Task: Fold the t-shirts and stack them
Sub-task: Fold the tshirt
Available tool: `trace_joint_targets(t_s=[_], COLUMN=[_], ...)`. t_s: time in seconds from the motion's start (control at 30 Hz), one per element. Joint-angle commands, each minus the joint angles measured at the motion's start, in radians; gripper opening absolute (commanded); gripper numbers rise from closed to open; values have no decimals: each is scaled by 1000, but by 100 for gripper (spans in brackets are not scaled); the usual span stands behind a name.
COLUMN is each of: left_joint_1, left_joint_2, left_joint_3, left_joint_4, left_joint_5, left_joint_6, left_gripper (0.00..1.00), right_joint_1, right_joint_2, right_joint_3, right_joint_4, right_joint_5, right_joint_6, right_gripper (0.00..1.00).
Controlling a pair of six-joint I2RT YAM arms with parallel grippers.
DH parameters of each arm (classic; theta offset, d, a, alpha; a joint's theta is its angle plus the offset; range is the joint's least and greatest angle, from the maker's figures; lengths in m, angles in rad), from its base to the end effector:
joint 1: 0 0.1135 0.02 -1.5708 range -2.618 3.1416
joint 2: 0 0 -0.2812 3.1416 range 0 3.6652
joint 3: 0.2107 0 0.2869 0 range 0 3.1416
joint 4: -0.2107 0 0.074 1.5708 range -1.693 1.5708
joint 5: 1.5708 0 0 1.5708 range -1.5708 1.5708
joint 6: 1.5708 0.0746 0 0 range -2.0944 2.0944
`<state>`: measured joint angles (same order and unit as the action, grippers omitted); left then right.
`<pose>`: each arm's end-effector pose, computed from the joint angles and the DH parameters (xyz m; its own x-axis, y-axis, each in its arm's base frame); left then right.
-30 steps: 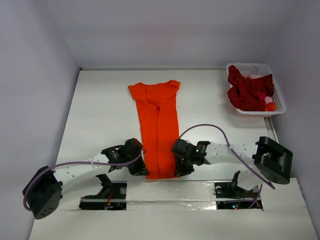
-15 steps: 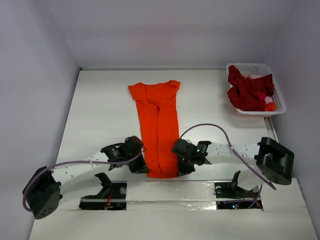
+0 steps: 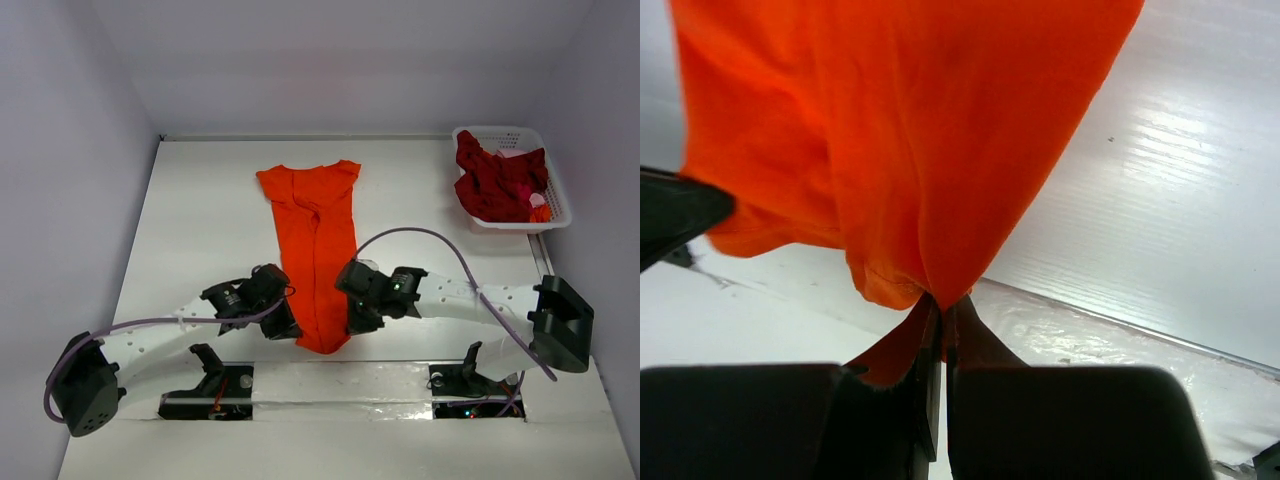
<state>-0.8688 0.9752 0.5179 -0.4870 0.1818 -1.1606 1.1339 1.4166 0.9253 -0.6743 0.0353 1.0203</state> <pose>0.1362 -0.1819 0.1569 -0.9601 -0.2615 -0.0995 -0.1529 0.7882 -0.5961 0.1340 0.2807 0.1754 -0.9701 -0.0644 -0.2339 -0.1392 0.9375 0.3190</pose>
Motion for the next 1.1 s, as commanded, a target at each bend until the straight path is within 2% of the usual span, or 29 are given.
trace_joint_targets(t_s=[0.0,0.3,0.77,1.07], left_joint_1=[-4,-4,119,217], left_joint_2=[10,31,120,191], left_joint_3=[59,126,182,269], left_joint_4=[-33,-82,-74,-91], left_joint_5=[-24,-68,-53,-38], left_joint_6=[1,-16,81,168], left_gripper=[0,0,0,0], right_joint_1=[9,-9,-118,-183], right_joint_2=[-33,-25,25,90], right_joint_3=[69,84,116,193], right_joint_4=[-62,-65,-47,-57], right_joint_5=[60,66,32,8], right_joint_6=[-15,-23,-124,-209], right_gripper=[0,0,0,0])
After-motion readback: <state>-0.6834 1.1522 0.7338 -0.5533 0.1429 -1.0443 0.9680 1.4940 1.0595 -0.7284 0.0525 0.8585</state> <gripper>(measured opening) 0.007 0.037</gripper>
